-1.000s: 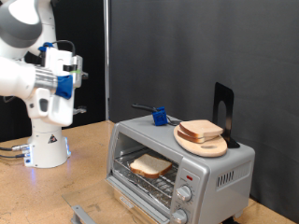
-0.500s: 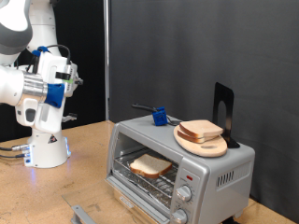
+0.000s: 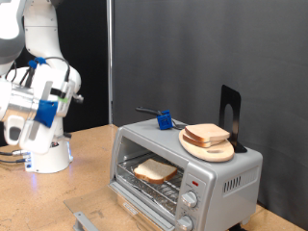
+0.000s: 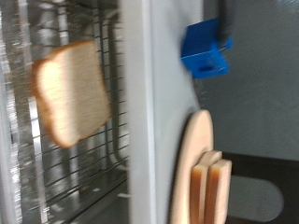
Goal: Make a piece of toast with the oven
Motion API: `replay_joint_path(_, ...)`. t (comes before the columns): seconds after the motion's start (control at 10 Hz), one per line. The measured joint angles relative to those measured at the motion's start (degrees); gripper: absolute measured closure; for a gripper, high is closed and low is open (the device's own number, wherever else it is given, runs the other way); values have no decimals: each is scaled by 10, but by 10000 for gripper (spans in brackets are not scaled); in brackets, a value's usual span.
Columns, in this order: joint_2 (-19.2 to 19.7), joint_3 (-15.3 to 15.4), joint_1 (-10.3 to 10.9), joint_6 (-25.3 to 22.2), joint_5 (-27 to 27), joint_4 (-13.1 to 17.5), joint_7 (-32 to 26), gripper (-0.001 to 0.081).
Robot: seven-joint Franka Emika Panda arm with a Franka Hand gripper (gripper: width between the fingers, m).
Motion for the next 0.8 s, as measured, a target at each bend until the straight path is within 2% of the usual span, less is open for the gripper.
replay_joint_path(0.4,78,-7,-9,4,-34,47,-48,124)
replay_joint_path(0.6,100,-8,-16,-11,-34,60,-62,124)
replay_joint_path(0.8,99,-8,-16,-14,-35,58,-60,124)
